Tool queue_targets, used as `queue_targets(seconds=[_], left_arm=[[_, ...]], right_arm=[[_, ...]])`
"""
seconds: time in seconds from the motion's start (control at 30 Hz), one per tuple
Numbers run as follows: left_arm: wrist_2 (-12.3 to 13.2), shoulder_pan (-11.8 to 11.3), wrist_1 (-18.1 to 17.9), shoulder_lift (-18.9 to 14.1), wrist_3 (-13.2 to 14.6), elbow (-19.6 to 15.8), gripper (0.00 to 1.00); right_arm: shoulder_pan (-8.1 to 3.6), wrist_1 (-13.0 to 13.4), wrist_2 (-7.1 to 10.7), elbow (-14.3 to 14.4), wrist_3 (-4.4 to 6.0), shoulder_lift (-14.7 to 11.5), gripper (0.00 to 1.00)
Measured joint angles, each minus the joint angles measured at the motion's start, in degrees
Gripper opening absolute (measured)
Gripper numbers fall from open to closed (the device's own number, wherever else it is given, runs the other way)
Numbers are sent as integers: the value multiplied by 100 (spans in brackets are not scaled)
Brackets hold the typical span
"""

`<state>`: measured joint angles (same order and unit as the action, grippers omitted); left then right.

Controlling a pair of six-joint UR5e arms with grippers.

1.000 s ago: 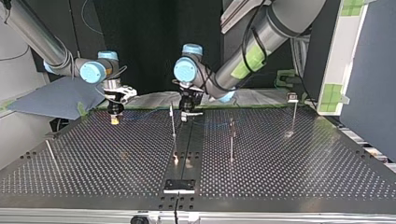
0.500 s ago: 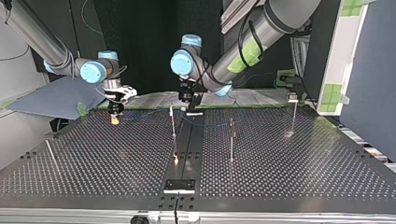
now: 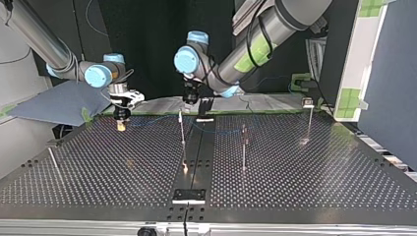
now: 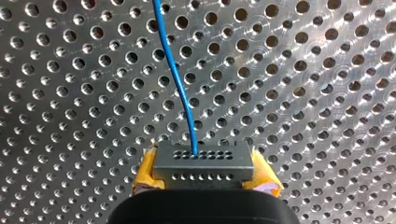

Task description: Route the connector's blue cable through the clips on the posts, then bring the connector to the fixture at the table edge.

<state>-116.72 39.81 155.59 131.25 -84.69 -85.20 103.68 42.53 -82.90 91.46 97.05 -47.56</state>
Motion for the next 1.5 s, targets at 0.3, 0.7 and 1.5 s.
queue_targets(seconds=[0.3, 0.7, 1.5], left_arm=[[-46, 103, -5, 0, -14, -2, 100], [-184, 117, -27, -1, -122, -2, 100], [-195, 168, -118, -4, -116, 4, 100]], right_arm=[[0, 4, 2, -1, 0, 6, 0], [-30, 19, 24, -1, 7, 26, 0], [-38, 40, 28, 0, 10, 55, 0]])
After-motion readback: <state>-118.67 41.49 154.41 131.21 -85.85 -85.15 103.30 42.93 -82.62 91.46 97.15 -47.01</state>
